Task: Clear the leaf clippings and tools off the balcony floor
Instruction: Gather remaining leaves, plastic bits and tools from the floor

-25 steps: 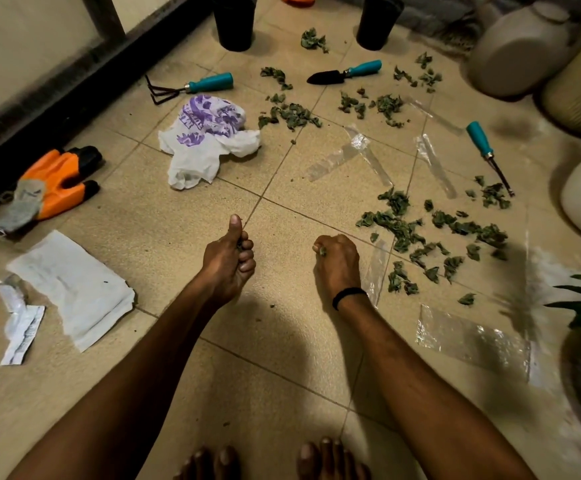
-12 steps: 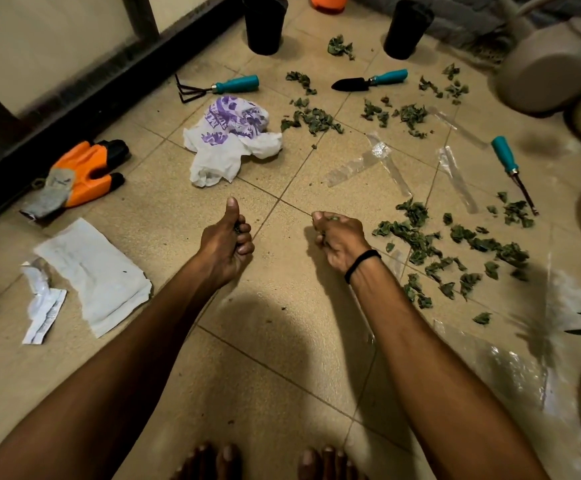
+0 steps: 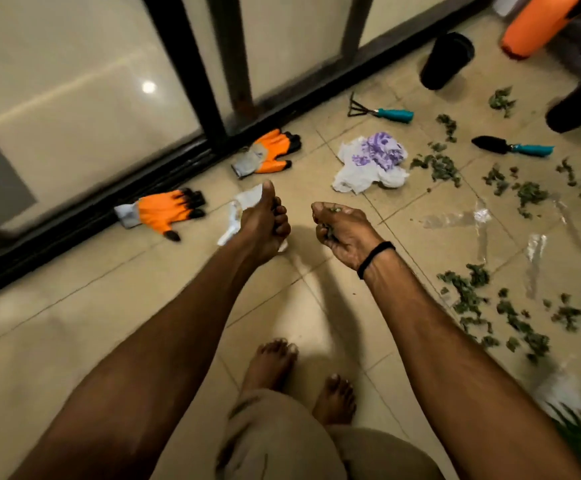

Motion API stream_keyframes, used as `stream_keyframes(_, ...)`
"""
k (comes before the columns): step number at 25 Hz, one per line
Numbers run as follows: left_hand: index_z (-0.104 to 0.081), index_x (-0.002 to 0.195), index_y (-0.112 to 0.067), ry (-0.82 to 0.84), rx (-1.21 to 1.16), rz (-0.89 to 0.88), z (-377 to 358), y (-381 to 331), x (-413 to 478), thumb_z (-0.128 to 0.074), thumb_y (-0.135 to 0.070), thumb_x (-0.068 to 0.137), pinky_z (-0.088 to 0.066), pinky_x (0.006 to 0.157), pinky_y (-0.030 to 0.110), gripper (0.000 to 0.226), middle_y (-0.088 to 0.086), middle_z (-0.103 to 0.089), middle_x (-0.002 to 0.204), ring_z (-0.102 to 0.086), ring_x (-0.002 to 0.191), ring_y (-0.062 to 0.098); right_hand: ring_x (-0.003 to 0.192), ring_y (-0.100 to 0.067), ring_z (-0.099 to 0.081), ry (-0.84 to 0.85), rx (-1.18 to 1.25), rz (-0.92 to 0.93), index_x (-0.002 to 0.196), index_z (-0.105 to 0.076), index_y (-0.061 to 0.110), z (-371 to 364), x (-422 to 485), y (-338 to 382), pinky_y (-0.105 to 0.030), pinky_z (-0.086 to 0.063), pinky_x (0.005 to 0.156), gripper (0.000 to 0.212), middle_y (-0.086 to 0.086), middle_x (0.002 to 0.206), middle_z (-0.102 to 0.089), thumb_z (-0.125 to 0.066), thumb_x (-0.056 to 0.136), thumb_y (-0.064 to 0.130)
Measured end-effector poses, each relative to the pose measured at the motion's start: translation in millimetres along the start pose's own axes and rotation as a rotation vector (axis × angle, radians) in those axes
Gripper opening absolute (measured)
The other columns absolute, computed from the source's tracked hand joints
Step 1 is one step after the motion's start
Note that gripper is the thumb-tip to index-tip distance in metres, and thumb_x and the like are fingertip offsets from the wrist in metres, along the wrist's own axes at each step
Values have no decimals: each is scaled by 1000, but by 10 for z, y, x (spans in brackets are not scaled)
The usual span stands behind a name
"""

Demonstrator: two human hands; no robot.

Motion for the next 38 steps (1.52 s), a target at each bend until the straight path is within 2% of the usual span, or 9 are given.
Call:
stream_keyframes(5,-41,71,-19,-184,-246,-105,760,-990,-1553,-52,-52,96,-22,35,17,43,-8,-30,52,-24,39,3,55,-8,-43,222,-112,-99,89,-61,7,-1431,-1259,247,-14,-40,44,4,-4,73,-51,-64,92,6)
stream_keyframes(10,-42,72,-19,-405,-456,-212,1845,-1681,-2756,-56,-59,90,-22,35,18,46,-7,-36,50,-27,38,4,48,-3,-44,411,-263,-182,85,-57,11,-2846,-2099,-259,-12,-39,43,10,-1,72,-50,-61,94,7)
stream_keyframes(19,-45,68,-20,-751,-838,-283,5569,-1824,-4115,-52,-65,90,-22,34,17,51,-6,-41,49,-33,37,6,52,-5,-44,581,-474,-444,89,-60,8,-5428,-3103,-3238,-12,-42,44,6,-2,72,-52,-59,95,7)
stream_keyframes(26,-48,76,-20,-1033,-872,-281,8085,-1891,-4716,-54,-57,94,-35,35,15,41,-4,-47,58,-44,35,4,51,-5,-46,572,-591,-631,95,-61,7,-7206,-3662,-5194,-13,-42,44,3,-1,69,-57,-58,95,6)
stream_keyframes(29,-58,101,-13,-1026,-866,-264,8709,-1896,-4693,-47,-63,95,-53,55,24,51,8,-63,96,-63,69,14,63,-12,-56,545,-689,-582,101,-61,11,-7667,-3737,-5792,-21,-48,53,8,-6,82,-64,-60,94,15)
stream_keyframes(31,-56,126,-14,-987,-862,-222,8931,-1860,-4645,-39,-69,94,-54,77,38,65,11,-62,119,-62,98,27,86,-20,-64,598,-694,-631,114,-61,15,-7813,-3811,-5980,-30,-52,66,30,-7,107,-68,-56,96,39)
stream_keyframes(33,-58,130,-20,-902,-875,-216,9000,-1827,-4589,-36,-77,89,-55,79,48,74,11,-64,121,-62,105,33,110,-26,-58,605,-637,-722,127,-54,19,-7828,-3847,-6016,-36,-47,77,48,-6,123,-60,-42,98,54)
stream_keyframes(35,-60,132,-24,-860,-907,-239,8962,-1818,-4574,-37,-83,82,-55,83,59,80,13,-64,127,-63,109,37,126,-29,-48,564,-613,-736,138,-45,14,-7764,-3804,-6016,-40,-42,89,58,-7,127,-55,-37,99,56)
stream_keyframes(38,-48,143,-23,-974,-937,-232,8848,-1778,-4612,-30,-75,92,-42,106,52,75,10,-56,133,-54,122,31,127,-28,-48,498,-537,-725,139,-44,11,-7660,-3661,-6021,-38,-40,105,54,-14,134,-52,-41,100,48)
Point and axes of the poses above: each hand's wrist, its own x-axis towards the middle knuckle, its own z-axis out of the back of the hand, y = z × x, the point moved 2 cm from there along x, towards the middle knuckle
